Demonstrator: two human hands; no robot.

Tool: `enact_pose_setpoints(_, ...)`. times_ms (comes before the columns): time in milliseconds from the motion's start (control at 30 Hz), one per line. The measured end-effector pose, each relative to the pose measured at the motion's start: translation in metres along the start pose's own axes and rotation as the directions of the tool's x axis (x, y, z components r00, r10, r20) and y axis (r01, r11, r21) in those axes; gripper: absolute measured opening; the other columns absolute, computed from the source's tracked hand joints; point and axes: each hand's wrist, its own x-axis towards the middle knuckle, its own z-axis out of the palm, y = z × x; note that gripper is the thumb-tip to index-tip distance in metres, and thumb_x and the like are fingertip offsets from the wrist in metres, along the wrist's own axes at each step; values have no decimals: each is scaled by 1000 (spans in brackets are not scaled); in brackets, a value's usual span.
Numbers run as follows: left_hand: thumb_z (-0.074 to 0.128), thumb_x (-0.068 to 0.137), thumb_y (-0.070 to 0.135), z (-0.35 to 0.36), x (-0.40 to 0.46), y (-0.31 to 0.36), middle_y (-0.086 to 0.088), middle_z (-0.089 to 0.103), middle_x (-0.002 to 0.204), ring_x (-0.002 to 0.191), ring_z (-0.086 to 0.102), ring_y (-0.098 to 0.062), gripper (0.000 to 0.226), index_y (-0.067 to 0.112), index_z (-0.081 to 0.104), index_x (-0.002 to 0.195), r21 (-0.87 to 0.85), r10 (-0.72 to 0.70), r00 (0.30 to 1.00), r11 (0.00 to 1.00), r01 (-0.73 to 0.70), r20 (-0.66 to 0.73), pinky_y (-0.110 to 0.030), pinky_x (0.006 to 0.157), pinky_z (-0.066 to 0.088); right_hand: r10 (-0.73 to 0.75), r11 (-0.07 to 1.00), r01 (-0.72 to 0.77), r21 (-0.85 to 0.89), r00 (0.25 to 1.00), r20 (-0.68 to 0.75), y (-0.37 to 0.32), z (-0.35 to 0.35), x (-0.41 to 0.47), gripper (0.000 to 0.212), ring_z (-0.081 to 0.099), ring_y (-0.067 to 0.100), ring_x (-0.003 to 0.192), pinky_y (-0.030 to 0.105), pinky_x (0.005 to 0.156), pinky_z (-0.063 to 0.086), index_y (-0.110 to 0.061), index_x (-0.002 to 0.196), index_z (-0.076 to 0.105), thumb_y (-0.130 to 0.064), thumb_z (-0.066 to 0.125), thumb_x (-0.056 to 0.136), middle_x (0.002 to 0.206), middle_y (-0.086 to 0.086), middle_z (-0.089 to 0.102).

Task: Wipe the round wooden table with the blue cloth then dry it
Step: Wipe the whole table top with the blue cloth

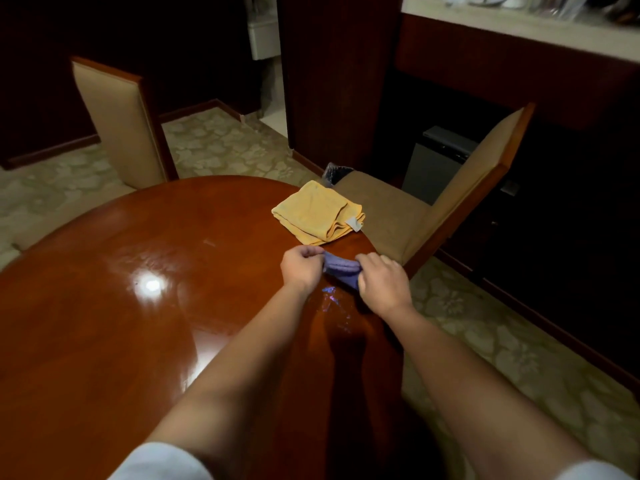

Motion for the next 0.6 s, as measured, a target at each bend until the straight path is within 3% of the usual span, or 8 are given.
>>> enact_pose_setpoints(67,58,86,-1,0,0,3,-10,67,88,82,62,-21,19,14,64,77,17,10,1000,1000,-9,-29,-36,83,54,24,996,-25,86,1000,8,-1,-2,5,26,62,30,90,37,74,49,-8,111,65,-9,60,85,98,10,65)
enact_pose_setpoints(167,57,90,5,0,1,5,-2,65,91,87,61,-15,13,11,68,93,102,102,993,990,-96,-56,-30,83,54,19,991,-28,131,998,67,2,-2,14,23,56,25,102,35,79,44,-13,115,59,-13,48,94,108,6,61)
enact_pose_setpoints(400,58,90,2,-1,8,3,-4,65,90,84,62,-15,12,6,67,96,93,106,992,991,-99,-72,-29,82,55,-20,989,9,148,997,74,10,-4,32,22,55,21,103,32,81,41,-16,114,59,-16,46,96,111,2,62)
enact_pose_setpoints(533,59,88,-3,-1,15,9,-1,62,85,77,58,-11,14,10,64,87,73,153,985,986,-147,-80,-18,68,51,-20,991,18,131,1000,17,10,-5,45,24,60,21,102,34,82,46,-15,116,62,-14,48,96,112,2,65)
enact_pose_setpoints(600,61,87,-3,-1,19,10,-1,61,86,78,57,-11,15,12,64,84,86,161,983,984,-154,-87,-18,68,50,-20,990,23,142,1000,-22,9,-2,50,24,62,26,101,36,80,47,-10,115,63,-9,52,93,110,7,66)
